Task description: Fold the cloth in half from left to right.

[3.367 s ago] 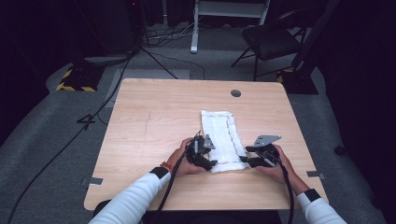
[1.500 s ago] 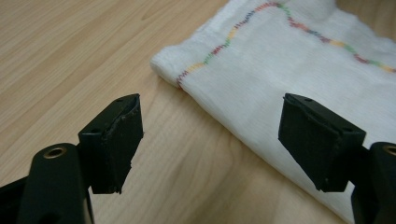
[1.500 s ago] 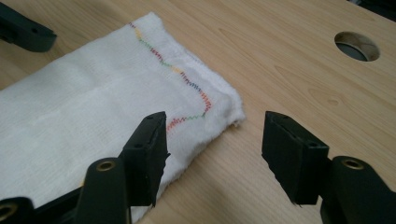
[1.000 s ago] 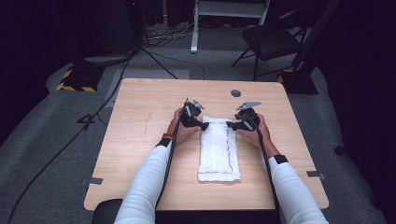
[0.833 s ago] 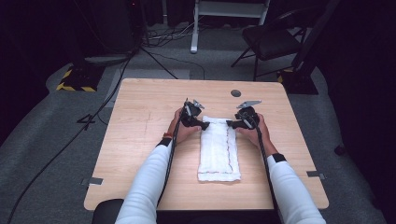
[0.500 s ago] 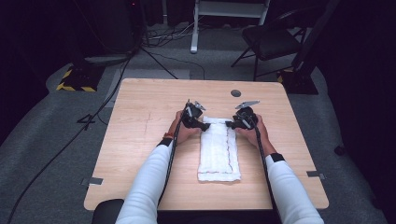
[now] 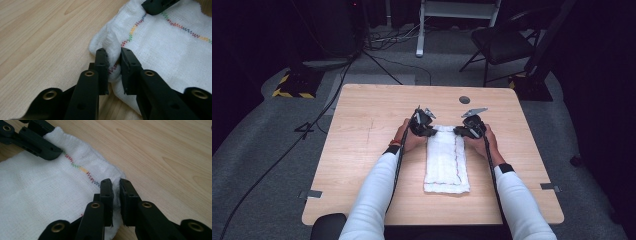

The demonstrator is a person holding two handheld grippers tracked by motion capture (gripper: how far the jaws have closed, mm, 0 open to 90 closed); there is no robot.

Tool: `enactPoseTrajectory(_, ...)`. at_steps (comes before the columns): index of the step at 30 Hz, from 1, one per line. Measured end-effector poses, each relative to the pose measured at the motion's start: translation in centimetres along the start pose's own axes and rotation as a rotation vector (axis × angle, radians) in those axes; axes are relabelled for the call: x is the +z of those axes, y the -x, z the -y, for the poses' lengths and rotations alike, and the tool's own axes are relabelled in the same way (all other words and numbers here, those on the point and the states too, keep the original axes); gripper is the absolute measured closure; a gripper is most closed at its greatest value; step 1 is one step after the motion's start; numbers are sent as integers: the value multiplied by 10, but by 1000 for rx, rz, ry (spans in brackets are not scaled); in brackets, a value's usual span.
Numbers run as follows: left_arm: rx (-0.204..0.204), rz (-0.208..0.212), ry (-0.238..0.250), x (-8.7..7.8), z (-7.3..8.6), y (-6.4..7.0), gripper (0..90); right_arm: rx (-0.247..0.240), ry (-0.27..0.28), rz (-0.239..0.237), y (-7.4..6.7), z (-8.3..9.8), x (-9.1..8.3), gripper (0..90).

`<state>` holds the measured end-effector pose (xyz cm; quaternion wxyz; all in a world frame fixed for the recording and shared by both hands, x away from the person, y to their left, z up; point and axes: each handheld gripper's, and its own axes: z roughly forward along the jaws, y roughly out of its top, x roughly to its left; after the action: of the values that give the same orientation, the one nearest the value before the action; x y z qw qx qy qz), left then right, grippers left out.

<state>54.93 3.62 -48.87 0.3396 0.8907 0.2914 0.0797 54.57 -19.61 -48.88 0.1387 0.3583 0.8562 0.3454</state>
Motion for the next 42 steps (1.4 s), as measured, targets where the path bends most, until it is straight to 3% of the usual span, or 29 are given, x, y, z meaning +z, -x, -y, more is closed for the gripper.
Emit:
enactPoseTrajectory(7,13,-70,-5,0,-6,-2,813,-21,46,42,-2,-5,-4,838)
enactPoseTrajectory(10,13,-108,28,-4,-11,-2,814,-32,77,64,-3,-10,-9,840)
enactPoseTrajectory(13,11,-120,51,-11,-16,-3,814,-35,116,79,-4,-15,-16,840)
enactPoseTrajectory(18,15,-102,90,-23,-20,-7,815,-46,155,80,-5,-20,-26,841)
enactPoseTrajectory(30,50,-153,142,-41,-26,-5,822,-107,220,94,-14,-33,-42,842)
enactPoseTrajectory(37,104,-92,191,-59,-11,8,821,-131,229,45,-20,-26,-55,843)
enactPoseTrajectory(42,137,-50,194,-69,-1,19,814,-155,234,-2,-29,-15,-66,844)
